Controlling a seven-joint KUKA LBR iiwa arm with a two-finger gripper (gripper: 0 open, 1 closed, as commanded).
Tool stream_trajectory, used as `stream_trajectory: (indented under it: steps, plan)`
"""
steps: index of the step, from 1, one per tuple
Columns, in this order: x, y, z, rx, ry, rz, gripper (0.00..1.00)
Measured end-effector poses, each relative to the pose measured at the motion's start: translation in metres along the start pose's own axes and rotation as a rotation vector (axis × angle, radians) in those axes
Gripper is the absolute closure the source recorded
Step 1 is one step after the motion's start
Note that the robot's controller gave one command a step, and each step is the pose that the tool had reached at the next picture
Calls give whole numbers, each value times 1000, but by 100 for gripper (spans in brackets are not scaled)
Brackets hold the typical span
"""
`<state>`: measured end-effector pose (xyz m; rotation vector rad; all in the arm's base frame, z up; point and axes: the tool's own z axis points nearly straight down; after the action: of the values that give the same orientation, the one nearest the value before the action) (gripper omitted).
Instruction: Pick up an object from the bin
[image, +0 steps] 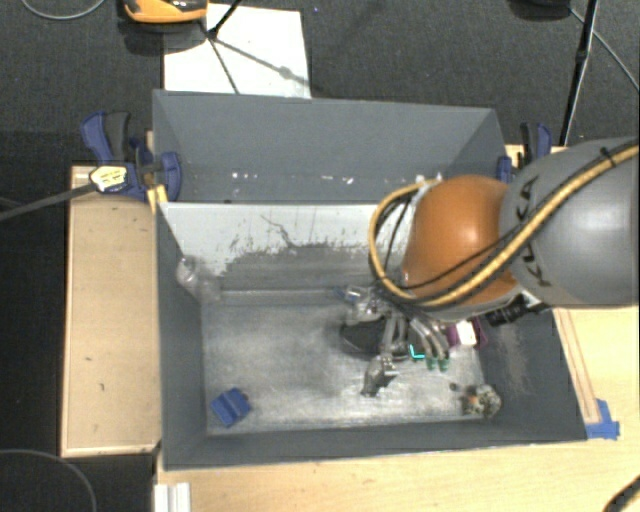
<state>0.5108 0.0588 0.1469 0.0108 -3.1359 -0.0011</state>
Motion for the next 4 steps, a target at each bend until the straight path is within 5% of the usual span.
stream_trajectory:
  steps: [1, 4]
  plan:
    - [-38, -68, 77, -3, -10, 80, 0]
    - [-40, -66, 73, -1, -11, 83, 0]
